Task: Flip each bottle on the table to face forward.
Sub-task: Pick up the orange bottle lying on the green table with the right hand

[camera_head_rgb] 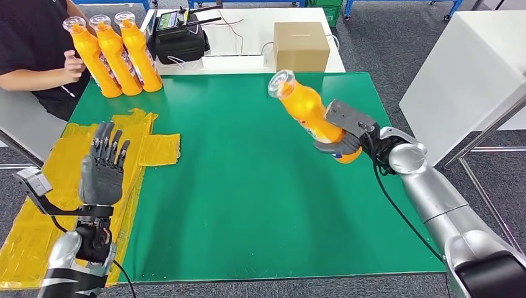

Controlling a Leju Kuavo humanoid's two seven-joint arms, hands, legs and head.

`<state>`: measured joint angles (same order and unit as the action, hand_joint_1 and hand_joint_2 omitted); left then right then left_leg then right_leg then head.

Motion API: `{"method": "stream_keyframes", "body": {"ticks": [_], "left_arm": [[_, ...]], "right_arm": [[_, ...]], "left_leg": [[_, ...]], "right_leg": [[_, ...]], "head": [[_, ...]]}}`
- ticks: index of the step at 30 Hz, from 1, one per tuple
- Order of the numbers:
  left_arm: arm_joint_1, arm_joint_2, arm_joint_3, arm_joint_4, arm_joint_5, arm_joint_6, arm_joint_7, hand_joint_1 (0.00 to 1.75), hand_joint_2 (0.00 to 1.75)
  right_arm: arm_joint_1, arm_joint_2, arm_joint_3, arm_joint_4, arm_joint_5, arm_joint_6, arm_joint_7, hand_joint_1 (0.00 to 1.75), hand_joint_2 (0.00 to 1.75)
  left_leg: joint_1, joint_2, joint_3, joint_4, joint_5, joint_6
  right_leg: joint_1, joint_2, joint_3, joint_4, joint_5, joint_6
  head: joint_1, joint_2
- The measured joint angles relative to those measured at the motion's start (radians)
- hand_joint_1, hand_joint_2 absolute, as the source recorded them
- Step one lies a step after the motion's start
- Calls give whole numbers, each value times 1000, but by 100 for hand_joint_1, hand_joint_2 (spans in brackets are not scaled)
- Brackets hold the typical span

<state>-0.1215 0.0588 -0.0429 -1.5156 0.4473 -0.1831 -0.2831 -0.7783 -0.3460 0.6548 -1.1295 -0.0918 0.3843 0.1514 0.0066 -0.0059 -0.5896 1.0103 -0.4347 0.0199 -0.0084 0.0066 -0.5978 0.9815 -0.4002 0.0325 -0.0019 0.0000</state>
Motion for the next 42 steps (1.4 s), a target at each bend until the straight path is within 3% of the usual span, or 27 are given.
{"method": "stream_keyframes", "body": {"ticks": [5,13,19,27,34,42], "left_arm": [[51,-20,-61,-42,25,-37,7,0,175],[73,-34,-110,-75,49,-60,14,0,175],[72,-53,-154,-100,78,-67,25,0,175],[47,-60,-158,-101,78,-44,21,0,175],[15,-63,-164,-101,72,-43,20,0,175],[-11,-65,-180,-93,71,-44,20,0,175]], "right_arm": [[-26,-7,1,-92,-80,-17,3,175,175],[-23,7,14,-137,-80,-56,-14,175,175],[15,146,71,-138,-25,-124,-29,175,175],[68,320,186,-115,-27,-136,-37,175,175],[74,410,270,-41,-48,-118,-43,175,175],[46,448,314,15,-65,-97,-44,175,175]], "left_leg": [[-1,0,0,0,0,0],[-1,0,0,0,0,1],[1,3,0,0,0,0],[4,2,0,0,0,0],[4,1,-1,0,0,0],[4,2,-1,0,0,0]], "right_leg": [[0,0,0,0,0,0],[0,0,0,0,0,0],[1,2,-1,0,0,0],[4,2,-1,1,0,-1],[4,2,-1,0,0,-1],[4,2,-1,0,0,-1]], "head": [[0,0],[0,0],[0,0],[0,0],[0,0],[0,0]]}}
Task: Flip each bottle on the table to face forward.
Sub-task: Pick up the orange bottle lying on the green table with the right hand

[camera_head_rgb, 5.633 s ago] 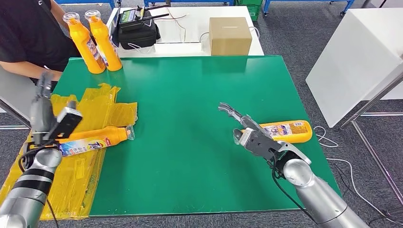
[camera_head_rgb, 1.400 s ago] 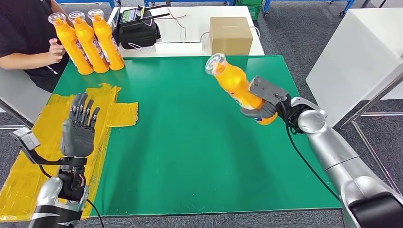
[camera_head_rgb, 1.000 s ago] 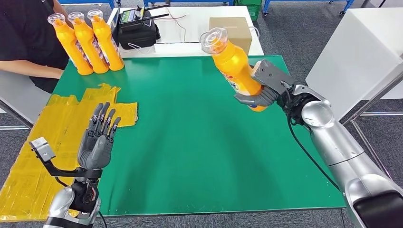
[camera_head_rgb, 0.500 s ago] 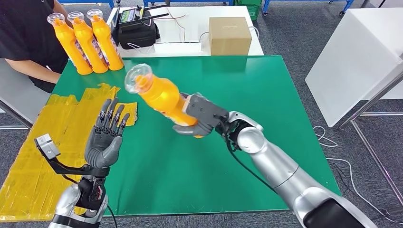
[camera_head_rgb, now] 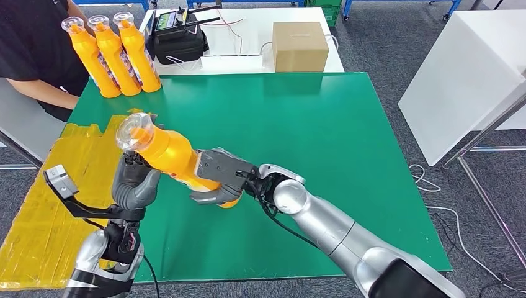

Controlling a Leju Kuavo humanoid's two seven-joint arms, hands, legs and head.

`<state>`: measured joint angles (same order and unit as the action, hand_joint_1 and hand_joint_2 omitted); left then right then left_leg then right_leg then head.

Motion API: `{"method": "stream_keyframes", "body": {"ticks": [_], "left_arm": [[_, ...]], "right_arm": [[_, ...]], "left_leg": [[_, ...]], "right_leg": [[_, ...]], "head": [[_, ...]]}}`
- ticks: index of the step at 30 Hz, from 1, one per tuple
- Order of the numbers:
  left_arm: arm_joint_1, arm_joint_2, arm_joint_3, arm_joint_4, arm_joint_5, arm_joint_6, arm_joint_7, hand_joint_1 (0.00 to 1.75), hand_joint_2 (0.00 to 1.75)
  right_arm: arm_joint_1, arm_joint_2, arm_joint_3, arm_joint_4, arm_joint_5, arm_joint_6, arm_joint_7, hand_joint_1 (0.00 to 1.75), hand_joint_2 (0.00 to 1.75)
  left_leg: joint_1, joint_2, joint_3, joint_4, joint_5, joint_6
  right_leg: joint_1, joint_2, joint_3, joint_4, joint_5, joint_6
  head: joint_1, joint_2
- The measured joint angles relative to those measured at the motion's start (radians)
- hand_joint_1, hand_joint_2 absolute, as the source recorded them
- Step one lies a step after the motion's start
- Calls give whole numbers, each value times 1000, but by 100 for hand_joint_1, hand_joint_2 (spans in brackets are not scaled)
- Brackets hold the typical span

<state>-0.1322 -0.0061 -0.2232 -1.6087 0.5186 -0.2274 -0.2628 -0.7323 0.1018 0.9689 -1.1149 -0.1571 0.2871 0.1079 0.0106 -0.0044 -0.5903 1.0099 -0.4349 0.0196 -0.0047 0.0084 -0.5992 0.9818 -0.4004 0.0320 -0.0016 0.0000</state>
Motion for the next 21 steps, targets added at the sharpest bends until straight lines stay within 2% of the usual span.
{"method": "stream_keyframes", "body": {"ticks": [11,21], "left_arm": [[-13,3,-39,3,-42,-40,7,0,175],[-38,42,-80,12,-122,-112,-2,0,175]], "right_arm": [[-31,4,24,47,1,19,0,175,175],[-53,-6,38,72,4,48,-3,175,175]], "left_leg": [[0,0,0,0,0,0],[0,0,0,0,0,0]], "right_leg": [[0,0,0,0,0,0],[0,0,0,0,0,0]], "head": [[0,0],[0,0]]}}
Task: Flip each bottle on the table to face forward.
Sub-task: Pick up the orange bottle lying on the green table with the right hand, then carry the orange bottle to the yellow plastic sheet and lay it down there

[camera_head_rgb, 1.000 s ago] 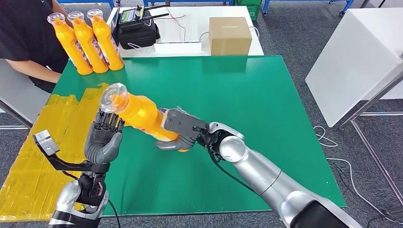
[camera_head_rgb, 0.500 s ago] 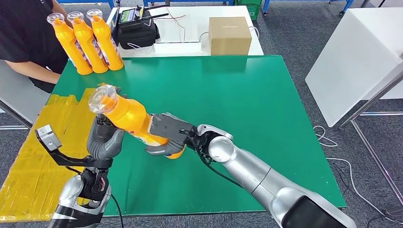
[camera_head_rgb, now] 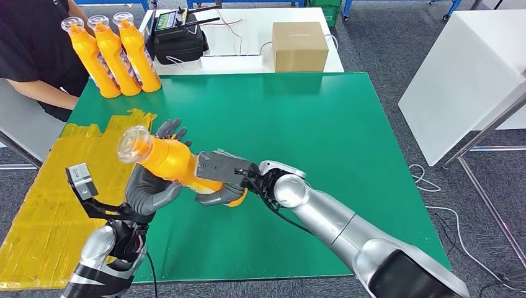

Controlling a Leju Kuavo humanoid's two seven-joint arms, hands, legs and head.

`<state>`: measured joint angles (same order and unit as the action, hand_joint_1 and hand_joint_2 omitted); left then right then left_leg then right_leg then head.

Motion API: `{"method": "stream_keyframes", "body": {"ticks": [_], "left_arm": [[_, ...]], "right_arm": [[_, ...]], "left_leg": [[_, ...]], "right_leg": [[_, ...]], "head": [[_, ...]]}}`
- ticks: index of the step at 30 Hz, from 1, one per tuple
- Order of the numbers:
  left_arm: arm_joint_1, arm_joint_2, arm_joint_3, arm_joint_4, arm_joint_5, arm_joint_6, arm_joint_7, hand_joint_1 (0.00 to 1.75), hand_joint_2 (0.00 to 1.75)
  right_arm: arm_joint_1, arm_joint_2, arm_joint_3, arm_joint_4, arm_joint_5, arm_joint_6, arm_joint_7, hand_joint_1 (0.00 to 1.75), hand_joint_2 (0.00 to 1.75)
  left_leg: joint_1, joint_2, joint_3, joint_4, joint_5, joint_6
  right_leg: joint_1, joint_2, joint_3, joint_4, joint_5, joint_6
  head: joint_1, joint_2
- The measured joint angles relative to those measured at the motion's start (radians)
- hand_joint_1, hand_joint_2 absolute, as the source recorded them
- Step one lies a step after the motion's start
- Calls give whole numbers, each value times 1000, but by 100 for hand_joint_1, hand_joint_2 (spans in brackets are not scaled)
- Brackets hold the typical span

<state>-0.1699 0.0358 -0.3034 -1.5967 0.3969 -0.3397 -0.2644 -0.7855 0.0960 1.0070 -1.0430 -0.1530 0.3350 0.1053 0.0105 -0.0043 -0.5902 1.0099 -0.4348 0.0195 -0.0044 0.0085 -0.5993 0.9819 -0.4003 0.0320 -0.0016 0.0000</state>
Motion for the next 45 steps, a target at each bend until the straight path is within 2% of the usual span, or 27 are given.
{"method": "stream_keyframes", "body": {"ticks": [5,15,23,33,40,41,44,45], "left_arm": [[-29,31,-5,13,-64,-46,-2,0,175],[-48,66,-13,33,-90,-76,-9,0,175],[-60,70,-14,39,-78,-79,1,0,175],[-66,73,-8,74,-69,-77,-19,0,175],[-73,74,-6,105,-110,-53,-21,0,175],[-74,74,-6,108,-114,-50,-21,7,175],[-78,74,-8,115,-125,-39,-21,137,175],[-80,74,-9,117,-130,-35,-21,175,175]], "right_arm": [[-12,-6,6,2,-5,16,6,175,175],[-22,-11,15,-1,-21,27,21,175,175],[-25,-1,39,-1,-29,40,36,175,175],[-18,49,134,0,-38,61,39,175,175],[-18,58,175,12,-78,44,53,175,175],[-18,58,178,14,-80,42,53,175,175],[-19,58,181,19,-85,39,53,175,175],[-19,58,181,21,-86,38,53,175,175]], "left_leg": [[0,0,0,0,0,0],[0,0,0,0,0,0],[0,0,0,0,0,0],[0,0,0,0,0,0],[0,0,0,0,0,0],[0,0,0,0,0,0],[0,0,0,0,0,0],[0,0,0,0,0,0]], "right_leg": [[0,0,0,0,0,0],[0,0,0,0,0,0],[0,0,0,0,0,0],[0,0,0,0,0,0],[0,0,0,0,0,0],[0,0,0,0,0,0],[0,0,0,0,0,0],[0,0,0,0,0,0]], "head": [[0,0],[0,0],[0,0],[0,0],[0,0],[0,0],[0,0],[0,0]]}}
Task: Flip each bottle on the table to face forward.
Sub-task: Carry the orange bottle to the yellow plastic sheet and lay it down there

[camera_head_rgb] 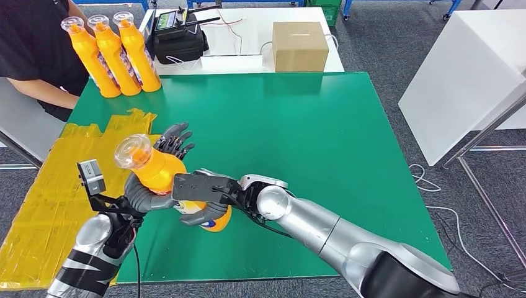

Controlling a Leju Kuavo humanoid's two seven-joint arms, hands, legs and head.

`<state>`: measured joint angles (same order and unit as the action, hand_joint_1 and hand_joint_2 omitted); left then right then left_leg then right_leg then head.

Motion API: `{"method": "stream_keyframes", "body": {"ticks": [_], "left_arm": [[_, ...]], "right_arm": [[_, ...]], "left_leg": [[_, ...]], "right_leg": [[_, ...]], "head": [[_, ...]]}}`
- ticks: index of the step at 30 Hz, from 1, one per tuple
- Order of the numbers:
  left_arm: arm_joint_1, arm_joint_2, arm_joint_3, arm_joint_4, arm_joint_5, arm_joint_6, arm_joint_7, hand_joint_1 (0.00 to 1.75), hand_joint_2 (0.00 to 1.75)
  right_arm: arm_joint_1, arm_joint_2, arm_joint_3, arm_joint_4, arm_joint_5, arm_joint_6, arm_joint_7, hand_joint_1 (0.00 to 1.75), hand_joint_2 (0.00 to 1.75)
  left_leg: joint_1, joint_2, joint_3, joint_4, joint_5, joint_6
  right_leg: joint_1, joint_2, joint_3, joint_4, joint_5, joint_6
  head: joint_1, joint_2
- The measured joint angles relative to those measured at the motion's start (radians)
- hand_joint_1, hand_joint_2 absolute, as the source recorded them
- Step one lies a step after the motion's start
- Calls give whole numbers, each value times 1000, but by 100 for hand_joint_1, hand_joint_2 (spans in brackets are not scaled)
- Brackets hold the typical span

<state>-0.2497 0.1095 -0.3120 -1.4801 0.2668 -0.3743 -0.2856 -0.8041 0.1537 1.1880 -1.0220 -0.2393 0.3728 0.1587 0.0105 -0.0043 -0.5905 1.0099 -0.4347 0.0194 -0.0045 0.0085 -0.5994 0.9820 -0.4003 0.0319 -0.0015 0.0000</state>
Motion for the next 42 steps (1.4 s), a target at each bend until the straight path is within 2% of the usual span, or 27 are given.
{"method": "stream_keyframes", "body": {"ticks": [25,26,27,29,30,31,35,42], "left_arm": [[-18,-2,-8,36,-11,7,-9,175,175],[-20,-2,-9,36,-11,7,-6,175,175],[-23,-2,-9,36,-9,8,-3,175,175],[-29,-2,-9,36,-7,16,5,175,175],[-32,-2,-10,36,-6,22,9,175,175],[-34,-2,-11,35,-5,31,14,175,175],[-36,5,0,28,-11,76,26,175,175],[-31,33,65,15,-100,164,34,175,175]], "right_arm": [[-3,0,23,19,-19,-7,13,175,175],[-3,0,23,19,-19,-10,13,147,175],[-3,0,23,19,-19,-16,13,103,175],[-1,0,23,16,-14,-41,13,16,87],[1,0,22,13,-8,-58,12,0,44],[5,-2,19,7,-2,-78,11,0,0],[32,-24,-10,-34,14,-135,-8,0,0],[89,-90,-101,-139,70,-161,-36,0,0]], "left_leg": [[0,0,0,0,0,0],[0,0,0,0,0,0],[0,0,0,0,0,0],[0,0,0,0,0,0],[0,0,0,0,0,0],[0,0,0,0,0,0],[0,0,0,0,0,0],[0,0,0,0,0,0]], "right_leg": [[0,0,0,0,0,0],[0,0,0,0,0,0],[0,0,0,0,0,0],[0,0,0,0,0,0],[0,0,0,0,0,0],[0,0,0,0,0,0],[0,0,0,0,0,0],[0,0,0,0,0,0]], "head": [[0,0],[0,0],[0,0],[0,0],[0,0],[0,0],[0,0],[0,0]]}}
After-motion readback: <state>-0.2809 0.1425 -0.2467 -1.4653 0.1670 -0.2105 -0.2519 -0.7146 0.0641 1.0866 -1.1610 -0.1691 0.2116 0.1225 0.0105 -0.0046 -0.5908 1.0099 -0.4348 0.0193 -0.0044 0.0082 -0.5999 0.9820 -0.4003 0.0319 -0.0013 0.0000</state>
